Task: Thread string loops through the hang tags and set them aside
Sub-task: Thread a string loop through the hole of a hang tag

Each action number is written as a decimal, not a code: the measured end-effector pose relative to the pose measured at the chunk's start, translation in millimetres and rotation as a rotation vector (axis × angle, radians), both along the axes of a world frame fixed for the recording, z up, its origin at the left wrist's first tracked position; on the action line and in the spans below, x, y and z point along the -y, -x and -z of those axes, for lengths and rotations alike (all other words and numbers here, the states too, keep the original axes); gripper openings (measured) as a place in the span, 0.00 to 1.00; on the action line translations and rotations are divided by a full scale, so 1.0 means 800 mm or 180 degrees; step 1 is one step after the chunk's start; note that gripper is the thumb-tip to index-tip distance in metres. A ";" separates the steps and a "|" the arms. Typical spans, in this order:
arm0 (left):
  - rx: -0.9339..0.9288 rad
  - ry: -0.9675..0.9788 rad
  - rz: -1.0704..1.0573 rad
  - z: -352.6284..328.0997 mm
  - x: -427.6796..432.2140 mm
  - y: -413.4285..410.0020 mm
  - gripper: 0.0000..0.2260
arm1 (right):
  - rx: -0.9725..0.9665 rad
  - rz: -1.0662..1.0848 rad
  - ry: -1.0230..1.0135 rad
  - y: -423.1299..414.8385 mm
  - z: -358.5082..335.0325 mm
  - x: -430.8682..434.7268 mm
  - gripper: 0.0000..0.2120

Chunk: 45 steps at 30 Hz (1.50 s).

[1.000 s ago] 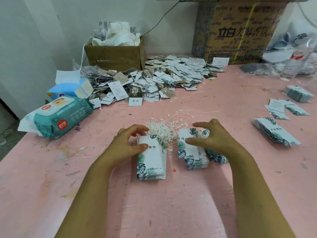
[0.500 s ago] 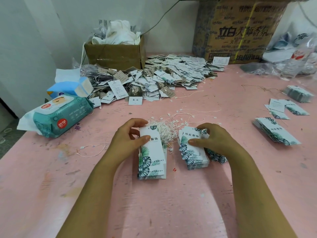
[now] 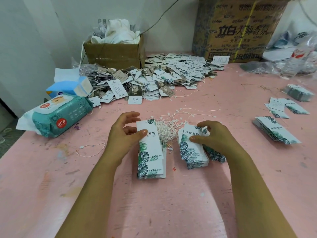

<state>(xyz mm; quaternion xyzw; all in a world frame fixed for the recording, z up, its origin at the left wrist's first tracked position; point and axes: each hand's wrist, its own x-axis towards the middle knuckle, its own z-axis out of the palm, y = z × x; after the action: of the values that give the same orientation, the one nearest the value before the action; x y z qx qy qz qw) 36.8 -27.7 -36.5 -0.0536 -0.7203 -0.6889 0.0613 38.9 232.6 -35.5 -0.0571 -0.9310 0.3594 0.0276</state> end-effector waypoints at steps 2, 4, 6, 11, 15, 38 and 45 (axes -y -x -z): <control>0.0028 -0.0104 0.0011 -0.001 -0.004 -0.001 0.20 | -0.0133 -0.0018 0.0121 0.000 -0.003 0.001 0.24; 0.0046 -0.0197 0.0005 -0.002 -0.008 -0.002 0.19 | -0.0318 0.0016 0.0454 0.001 -0.005 0.004 0.16; 0.0039 -0.0226 -0.0009 -0.002 -0.013 -0.004 0.17 | -0.0478 0.0133 0.0989 0.001 -0.009 0.007 0.05; -0.0141 -0.0233 0.0020 -0.006 -0.019 -0.008 0.13 | -0.0570 0.0204 0.2310 -0.008 -0.027 0.015 0.13; -0.0246 -0.0125 0.0037 -0.008 -0.023 -0.010 0.13 | -0.0519 -0.0092 0.2718 -0.013 -0.032 0.027 0.13; -0.0150 -0.0047 0.0266 -0.006 -0.049 -0.022 0.14 | -0.1592 -0.0246 0.1607 -0.017 -0.020 0.059 0.12; -0.0028 -0.0259 0.0219 -0.009 -0.054 -0.025 0.13 | -0.1652 -0.0536 0.1595 -0.018 -0.023 0.067 0.14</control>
<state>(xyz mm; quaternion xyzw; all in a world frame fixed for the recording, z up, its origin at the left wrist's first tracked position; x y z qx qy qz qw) 56.7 15.4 -29.1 -0.0788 -0.6891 -0.7191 0.0429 53.5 179.1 -17.5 0.1078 -0.7776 0.5797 0.2183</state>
